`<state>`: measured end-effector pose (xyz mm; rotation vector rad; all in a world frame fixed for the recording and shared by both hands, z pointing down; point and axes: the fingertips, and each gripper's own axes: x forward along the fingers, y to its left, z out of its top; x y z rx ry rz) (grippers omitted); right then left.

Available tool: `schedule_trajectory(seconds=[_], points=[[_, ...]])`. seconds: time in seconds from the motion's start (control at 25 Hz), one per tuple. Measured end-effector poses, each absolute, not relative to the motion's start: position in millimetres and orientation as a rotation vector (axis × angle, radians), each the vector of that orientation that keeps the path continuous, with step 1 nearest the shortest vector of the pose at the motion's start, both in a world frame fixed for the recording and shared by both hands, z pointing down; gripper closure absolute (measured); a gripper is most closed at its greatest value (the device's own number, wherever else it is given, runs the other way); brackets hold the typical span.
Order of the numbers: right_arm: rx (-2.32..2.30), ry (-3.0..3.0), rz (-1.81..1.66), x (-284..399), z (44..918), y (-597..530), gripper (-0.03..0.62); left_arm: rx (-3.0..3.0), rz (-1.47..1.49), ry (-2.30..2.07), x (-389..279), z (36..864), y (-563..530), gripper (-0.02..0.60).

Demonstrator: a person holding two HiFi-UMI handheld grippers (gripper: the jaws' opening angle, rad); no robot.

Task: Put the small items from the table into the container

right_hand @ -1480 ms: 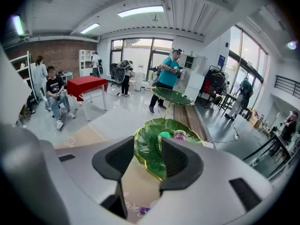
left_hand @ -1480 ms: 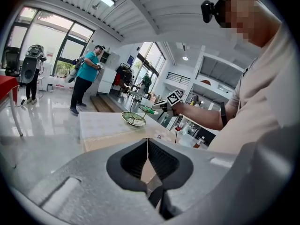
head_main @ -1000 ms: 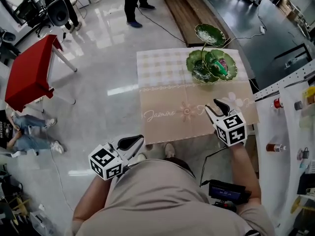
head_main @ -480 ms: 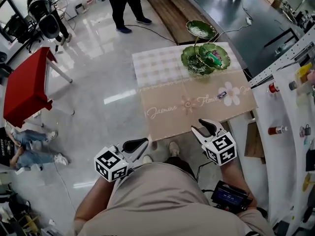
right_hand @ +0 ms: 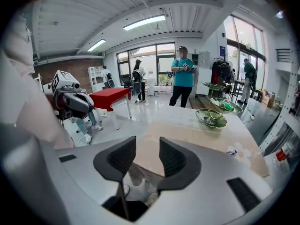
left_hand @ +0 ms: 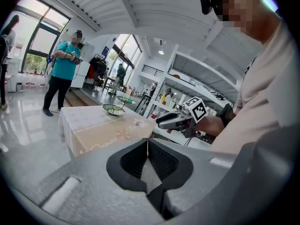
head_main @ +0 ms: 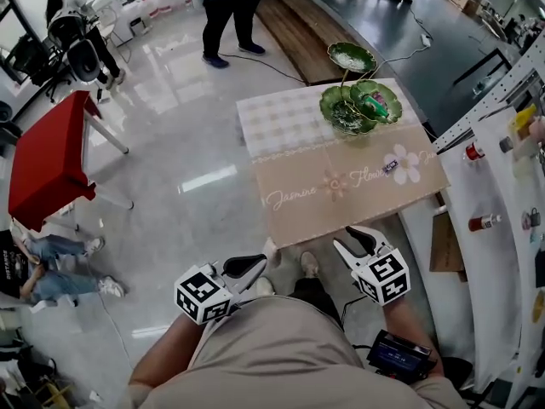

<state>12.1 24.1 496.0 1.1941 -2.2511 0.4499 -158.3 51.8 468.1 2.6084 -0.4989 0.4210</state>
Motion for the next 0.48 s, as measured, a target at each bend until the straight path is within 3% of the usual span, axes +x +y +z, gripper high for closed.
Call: schedule_trajectory(seconds=[0.48], points=[[1.222, -2.205, 0.487, 21.3, 511.7, 32.9, 0.431, 2.627, 0.433, -0.445, -155.0, 469.8, 57.6, 0.571]])
